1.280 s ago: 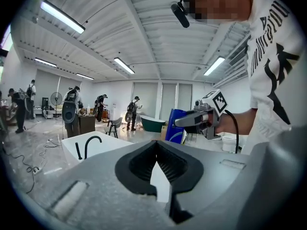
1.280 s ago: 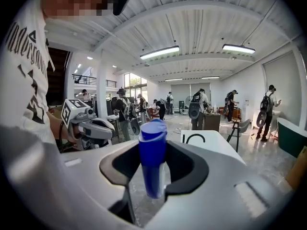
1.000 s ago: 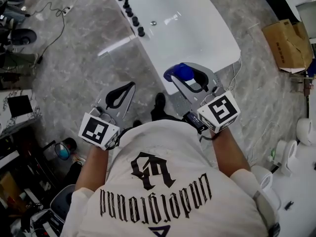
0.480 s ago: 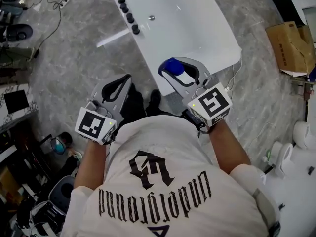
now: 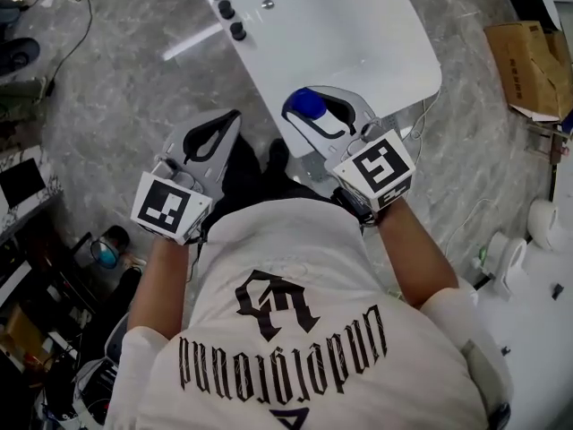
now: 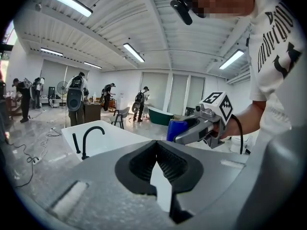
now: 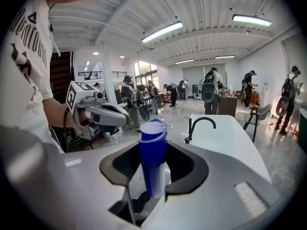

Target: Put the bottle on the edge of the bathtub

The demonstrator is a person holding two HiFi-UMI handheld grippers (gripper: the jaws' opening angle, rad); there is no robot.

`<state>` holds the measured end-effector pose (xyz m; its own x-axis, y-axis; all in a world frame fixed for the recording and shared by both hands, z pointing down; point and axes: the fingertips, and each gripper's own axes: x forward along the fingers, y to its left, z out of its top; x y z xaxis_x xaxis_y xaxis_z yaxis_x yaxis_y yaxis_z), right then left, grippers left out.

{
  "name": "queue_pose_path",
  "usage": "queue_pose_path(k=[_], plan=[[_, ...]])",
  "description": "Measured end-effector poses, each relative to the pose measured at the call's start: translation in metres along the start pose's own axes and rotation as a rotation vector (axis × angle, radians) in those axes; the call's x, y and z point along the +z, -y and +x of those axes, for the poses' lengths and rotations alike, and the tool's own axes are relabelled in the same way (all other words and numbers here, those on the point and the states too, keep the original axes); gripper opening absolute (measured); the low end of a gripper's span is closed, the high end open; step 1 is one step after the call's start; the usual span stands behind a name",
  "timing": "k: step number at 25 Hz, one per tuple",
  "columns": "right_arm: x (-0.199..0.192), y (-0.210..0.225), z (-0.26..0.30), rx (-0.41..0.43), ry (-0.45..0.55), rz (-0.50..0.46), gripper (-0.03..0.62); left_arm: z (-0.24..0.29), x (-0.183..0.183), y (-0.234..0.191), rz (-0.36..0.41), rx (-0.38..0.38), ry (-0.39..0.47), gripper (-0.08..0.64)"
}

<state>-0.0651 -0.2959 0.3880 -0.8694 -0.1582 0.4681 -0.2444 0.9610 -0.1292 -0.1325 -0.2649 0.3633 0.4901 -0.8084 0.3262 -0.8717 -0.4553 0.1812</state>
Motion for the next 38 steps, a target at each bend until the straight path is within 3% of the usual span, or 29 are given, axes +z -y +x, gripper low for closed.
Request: queue_pose_path(k=[17, 33, 38], plan=[[-0.109, 0.033, 0.100, 0.019, -0.157, 0.007, 0.155, 0.066, -0.096, -0.053, -0.072, -0.110, -0.134, 0.008], [-0.212, 0.048, 0.163, 0.048, -0.352, -0.029, 0.153, 0.096, -0.162, -0.082, -0.148, -0.128, -0.215, 0.008], [-0.241, 0.057, 0.181, 0.045, -0.427, -0.035, 0.153, 0.107, -0.186, -0.102, -0.123, -0.121, -0.256, 0.008]])
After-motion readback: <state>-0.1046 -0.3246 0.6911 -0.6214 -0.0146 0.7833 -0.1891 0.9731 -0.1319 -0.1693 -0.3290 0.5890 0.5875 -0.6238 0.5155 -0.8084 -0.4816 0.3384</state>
